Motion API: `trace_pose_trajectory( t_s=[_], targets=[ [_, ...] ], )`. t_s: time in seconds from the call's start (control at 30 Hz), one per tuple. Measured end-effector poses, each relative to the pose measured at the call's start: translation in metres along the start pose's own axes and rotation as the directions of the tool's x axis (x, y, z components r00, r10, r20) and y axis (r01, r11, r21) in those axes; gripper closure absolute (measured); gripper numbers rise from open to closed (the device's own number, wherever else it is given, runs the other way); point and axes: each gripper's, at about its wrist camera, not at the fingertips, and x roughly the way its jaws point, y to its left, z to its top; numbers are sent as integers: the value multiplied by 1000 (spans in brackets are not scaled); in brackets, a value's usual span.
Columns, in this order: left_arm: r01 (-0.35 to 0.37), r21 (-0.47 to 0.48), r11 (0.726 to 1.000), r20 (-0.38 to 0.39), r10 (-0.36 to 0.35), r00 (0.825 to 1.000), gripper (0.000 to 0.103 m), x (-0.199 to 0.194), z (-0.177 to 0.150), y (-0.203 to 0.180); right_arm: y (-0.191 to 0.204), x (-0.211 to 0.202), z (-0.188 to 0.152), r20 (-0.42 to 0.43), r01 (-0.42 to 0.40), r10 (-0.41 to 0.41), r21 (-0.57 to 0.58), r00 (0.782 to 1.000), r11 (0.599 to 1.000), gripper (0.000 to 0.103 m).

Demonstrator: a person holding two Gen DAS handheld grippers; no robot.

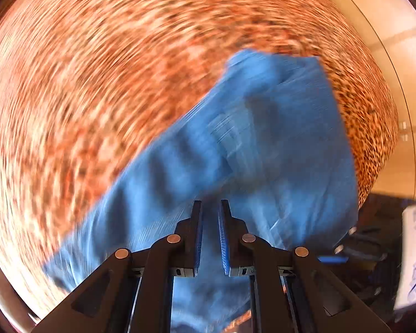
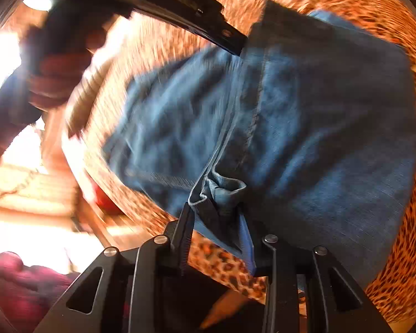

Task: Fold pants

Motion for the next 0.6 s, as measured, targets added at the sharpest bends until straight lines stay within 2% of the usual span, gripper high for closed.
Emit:
trace_pose_trajectory(
  t_s=[0.03,0.07,0.1,0.13,0.17,0.2,0.23,0.33,0.43,0.5,0.6],
  targets=[
    [23,-60,998,20,-22,1000,89,-7,-14,11,3,-6,0,-8,-3,3,-26,1000,1000,69],
    [43,-114,993,49,-38,998,82,-15,-29,19,3,-18,1,2,-31,31,-45,1000,999,69],
    [68,-159,985,85,-55,995,74,-24,-44,23,-1,-34,3,24,-58,60,-56,998,997,62],
    [102,-200,974,128,-78,989,58,-32,-62,24,-9,-57,8,69,-69,74,-63,995,996,51],
    [126,-232,964,163,-89,983,44,-38,-79,21,-17,-74,13,104,-67,74,-62,992,996,44],
    [150,-267,952,195,-99,976,39,-41,-94,15,-29,-89,21,140,-59,67,-55,988,997,36],
    [185,-305,934,223,-119,968,36,-41,-110,8,-42,-103,32,169,-48,55,-48,984,998,36],
    [282,-417,864,266,-180,947,34,-26,-145,-22,-77,-119,79,183,-3,15,-65,983,998,35],
    [255,-529,809,253,-137,958,36,-2,-160,-41,-88,-104,113,126,24,-4,-160,992,987,35],
    [237,-628,741,254,-93,963,36,10,-169,-46,-87,-84,130,56,27,-13,-258,998,966,35],
    [242,-721,650,286,-39,957,36,16,-182,-50,-82,-62,141,32,70,-62,-376,998,924,36]
  ],
)
